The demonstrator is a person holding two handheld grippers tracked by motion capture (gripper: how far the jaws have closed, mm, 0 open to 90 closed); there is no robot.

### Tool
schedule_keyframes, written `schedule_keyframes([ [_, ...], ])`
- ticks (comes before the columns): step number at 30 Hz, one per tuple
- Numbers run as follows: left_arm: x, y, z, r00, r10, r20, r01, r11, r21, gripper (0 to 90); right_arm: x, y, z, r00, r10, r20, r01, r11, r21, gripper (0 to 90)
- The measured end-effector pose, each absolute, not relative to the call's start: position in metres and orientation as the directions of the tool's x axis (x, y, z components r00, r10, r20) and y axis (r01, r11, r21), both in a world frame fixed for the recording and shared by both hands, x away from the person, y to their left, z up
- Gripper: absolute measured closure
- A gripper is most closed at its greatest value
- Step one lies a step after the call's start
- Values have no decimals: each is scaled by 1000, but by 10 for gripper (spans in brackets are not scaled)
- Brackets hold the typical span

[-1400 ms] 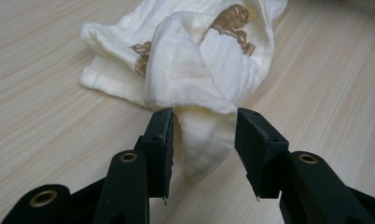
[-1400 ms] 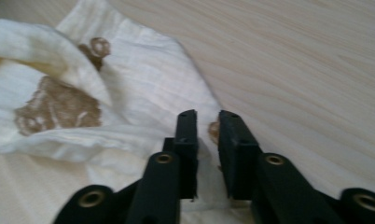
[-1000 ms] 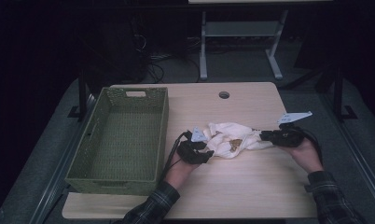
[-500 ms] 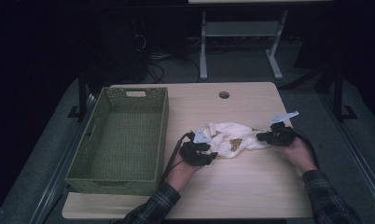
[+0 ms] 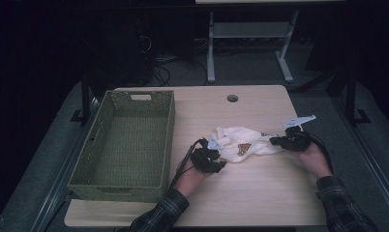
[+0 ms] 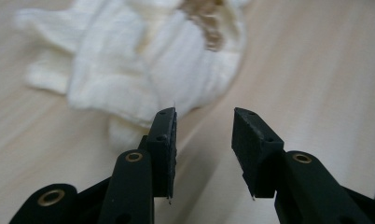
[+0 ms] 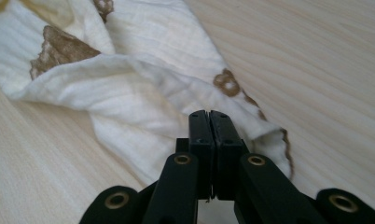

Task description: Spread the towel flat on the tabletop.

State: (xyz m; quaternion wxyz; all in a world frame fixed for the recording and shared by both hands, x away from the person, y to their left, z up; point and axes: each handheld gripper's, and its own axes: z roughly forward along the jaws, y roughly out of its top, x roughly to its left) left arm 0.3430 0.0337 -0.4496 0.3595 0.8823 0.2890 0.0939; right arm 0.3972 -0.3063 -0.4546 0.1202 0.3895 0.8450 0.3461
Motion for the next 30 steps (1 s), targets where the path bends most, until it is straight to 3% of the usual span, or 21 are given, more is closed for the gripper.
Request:
schedule_keyframes([
  [9,360,50,-453,721,693,-3,496,-513,701,606,390,-332,-448,-619,781,84,596,397,698,885],
  [17,361,55,-449,676,737,12,514,-483,709,623,375,-350,-440,-602,795,82,594,376,711,885],
  [24,338,40,-435,756,654,13,432,-514,741,688,361,-361,-440,-598,796,95,601,366,710,884],
  [30,329,20,-445,819,574,-1,407,-580,706,727,363,-358,-441,-605,790,97,600,374,707,884],
])
